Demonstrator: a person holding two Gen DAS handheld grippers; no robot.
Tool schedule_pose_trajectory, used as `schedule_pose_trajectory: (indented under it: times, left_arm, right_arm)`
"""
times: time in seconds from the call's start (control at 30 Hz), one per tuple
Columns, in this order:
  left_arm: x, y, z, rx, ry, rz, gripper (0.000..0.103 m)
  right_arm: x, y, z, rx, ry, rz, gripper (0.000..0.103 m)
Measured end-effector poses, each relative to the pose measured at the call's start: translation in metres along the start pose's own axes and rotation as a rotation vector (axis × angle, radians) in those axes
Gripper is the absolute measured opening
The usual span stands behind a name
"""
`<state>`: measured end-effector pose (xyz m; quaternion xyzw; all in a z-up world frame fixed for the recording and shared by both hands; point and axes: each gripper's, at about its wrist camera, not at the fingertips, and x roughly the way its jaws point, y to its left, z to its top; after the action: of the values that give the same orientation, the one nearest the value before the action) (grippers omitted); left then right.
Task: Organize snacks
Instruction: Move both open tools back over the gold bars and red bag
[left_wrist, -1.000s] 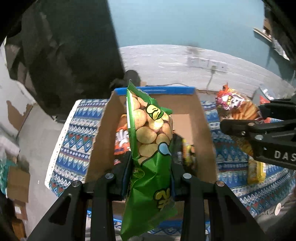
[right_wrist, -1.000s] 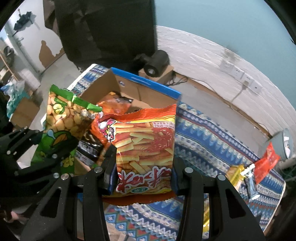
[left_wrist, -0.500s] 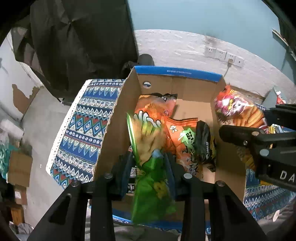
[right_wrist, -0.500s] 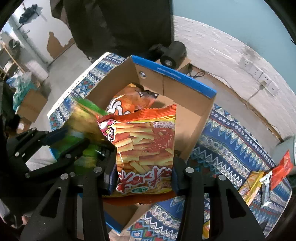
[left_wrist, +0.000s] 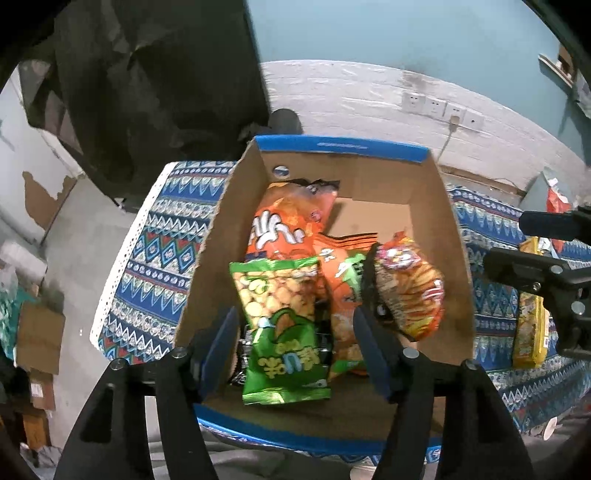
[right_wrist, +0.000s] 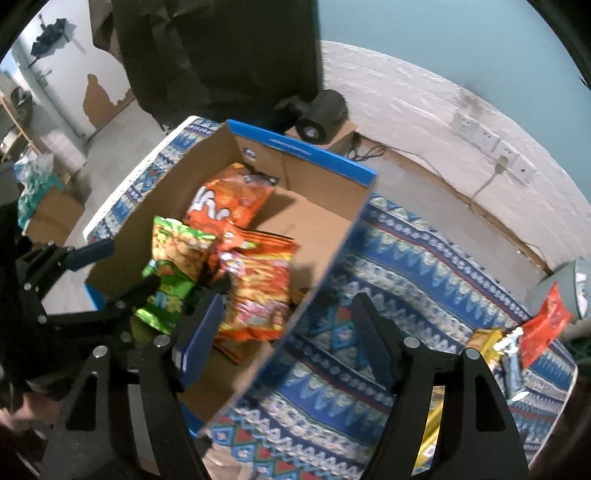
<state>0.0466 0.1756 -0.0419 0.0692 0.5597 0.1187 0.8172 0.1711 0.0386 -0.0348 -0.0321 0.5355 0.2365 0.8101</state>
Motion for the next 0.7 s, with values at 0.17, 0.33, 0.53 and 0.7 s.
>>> schedule_pose_trajectory:
  times: [0.17,0.33,0.53,0.7]
  left_arm:
    - [-0.010,-0.018,0.004,0.030,-0.022,-0.015,0.067]
    - [-0.020,-0.037,0.007,0.054,-0.044,-0.031,0.070]
    - [-0.026,-0.062,0.011,0.084,-0.056,-0.051,0.070]
    - [-0.031,-0.086,0.014,0.116,-0.062,-0.075,0.070]
  right_arm:
    - [-0.012,-0.024,-0.016,0.006,-0.007,-0.033,0.073]
    - [-0.026,-0.049,-0.033,0.030,-0.012,-0.053,0.073]
    - [-0.040,-0.078,-0.053,0.059,-0.021,-0.084,0.073]
    - [-0.049,-0.105,-0.068,0.102,-0.030,-0.097,0.073]
